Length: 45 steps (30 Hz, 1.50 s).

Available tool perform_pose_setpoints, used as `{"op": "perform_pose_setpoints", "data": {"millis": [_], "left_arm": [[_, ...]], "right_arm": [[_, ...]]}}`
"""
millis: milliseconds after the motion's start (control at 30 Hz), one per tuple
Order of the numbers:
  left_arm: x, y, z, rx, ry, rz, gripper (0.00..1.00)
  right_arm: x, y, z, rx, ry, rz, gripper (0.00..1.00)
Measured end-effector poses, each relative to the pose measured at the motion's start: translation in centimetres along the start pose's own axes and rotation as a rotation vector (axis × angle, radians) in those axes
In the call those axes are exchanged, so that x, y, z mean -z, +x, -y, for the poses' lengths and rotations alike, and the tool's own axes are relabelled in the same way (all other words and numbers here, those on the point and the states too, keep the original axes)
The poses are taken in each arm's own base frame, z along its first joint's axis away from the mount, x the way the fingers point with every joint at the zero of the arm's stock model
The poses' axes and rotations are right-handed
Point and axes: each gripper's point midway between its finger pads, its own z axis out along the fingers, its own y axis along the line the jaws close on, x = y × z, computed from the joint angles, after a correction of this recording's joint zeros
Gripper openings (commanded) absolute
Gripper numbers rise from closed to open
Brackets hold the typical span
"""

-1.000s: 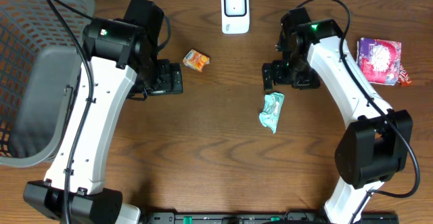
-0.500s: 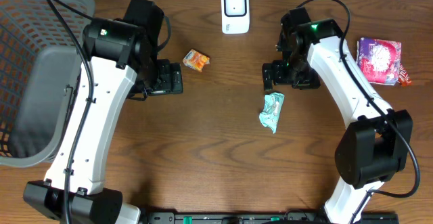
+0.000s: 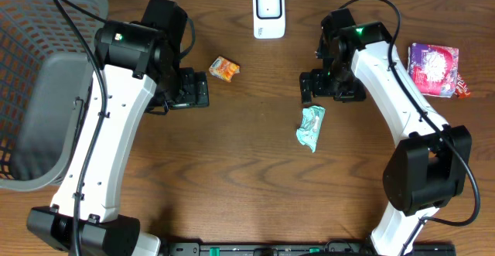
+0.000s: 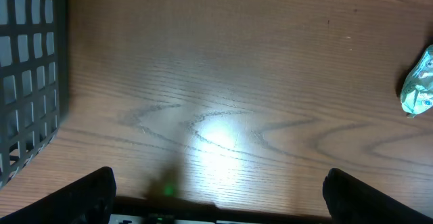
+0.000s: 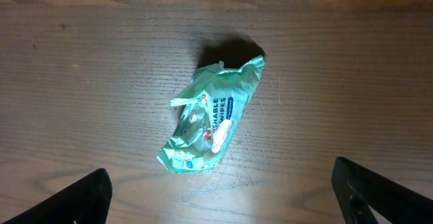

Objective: Scan the item barcode

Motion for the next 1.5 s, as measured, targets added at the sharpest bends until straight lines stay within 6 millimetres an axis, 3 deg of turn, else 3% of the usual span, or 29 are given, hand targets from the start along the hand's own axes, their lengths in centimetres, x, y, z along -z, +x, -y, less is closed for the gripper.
{"op": "perform_pose_setpoints", "data": {"millis": [533, 667, 933, 1067, 1500], "left_arm": [[0.0, 0.0, 0.0, 0.000, 0.000, 0.000, 0.98], [0.0, 0.0, 0.0, 0.000, 0.000, 0.001, 0.98], [0.0, 0.0, 0.0, 0.000, 0.000, 0.000, 0.98], [0.0, 0.0, 0.0, 0.000, 0.000, 0.000, 0.98], [0.0, 0.0, 0.0, 0.000, 0.000, 0.000, 0.98]], "right_arm": [[0.0, -0.6, -0.1, 0.003, -0.006, 0.023, 0.99], [0.1, -2.5, -1.2, 0.012, -0.056, 0.098, 0.99], [0.5, -1.8, -4.8, 0.040, -0.240, 0.065, 0.99], [0.4, -1.6, -5.8, 0.068, -0.243, 0.070, 0.99], [-0.2, -0.7, -4.6, 0.081, -0.115, 0.047, 0.99]]}}
